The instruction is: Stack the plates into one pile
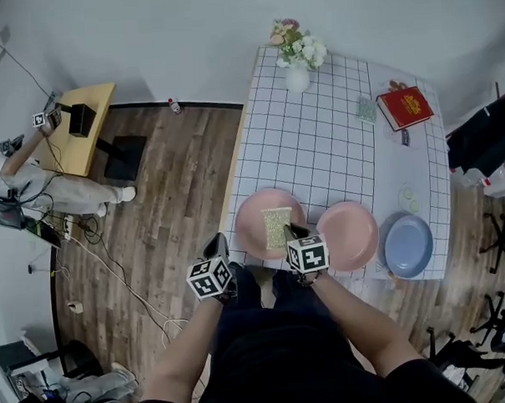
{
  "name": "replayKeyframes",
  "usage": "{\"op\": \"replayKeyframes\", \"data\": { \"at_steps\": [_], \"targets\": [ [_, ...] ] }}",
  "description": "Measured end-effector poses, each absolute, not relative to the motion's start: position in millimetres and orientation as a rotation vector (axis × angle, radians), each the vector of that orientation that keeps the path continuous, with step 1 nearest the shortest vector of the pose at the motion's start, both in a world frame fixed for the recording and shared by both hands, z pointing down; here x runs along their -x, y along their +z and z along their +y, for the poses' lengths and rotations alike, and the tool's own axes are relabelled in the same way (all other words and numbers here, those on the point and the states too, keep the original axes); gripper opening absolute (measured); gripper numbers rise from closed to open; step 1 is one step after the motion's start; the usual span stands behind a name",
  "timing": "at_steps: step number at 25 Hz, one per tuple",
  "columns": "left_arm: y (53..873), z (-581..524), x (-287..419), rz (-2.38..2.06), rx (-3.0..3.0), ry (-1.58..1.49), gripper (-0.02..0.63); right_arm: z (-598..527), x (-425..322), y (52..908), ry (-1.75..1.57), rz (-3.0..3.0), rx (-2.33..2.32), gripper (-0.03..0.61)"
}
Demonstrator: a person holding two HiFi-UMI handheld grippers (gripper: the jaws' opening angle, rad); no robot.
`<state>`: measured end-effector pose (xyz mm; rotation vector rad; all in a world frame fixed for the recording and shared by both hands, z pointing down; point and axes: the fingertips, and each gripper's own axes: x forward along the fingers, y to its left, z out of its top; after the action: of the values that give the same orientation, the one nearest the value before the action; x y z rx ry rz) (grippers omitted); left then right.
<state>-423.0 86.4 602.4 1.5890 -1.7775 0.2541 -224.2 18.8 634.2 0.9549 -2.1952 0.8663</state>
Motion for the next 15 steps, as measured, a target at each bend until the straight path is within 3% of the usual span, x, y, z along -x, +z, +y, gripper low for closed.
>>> {"op": "replayKeyframes", "data": {
  "at_steps": [15],
  "targets": [
    [464, 97, 396, -1.803, -2.099, 0.266, -0.005, 61, 195, 497, 0.57, -2.36, -1.241, 0.052]
  ]
}}
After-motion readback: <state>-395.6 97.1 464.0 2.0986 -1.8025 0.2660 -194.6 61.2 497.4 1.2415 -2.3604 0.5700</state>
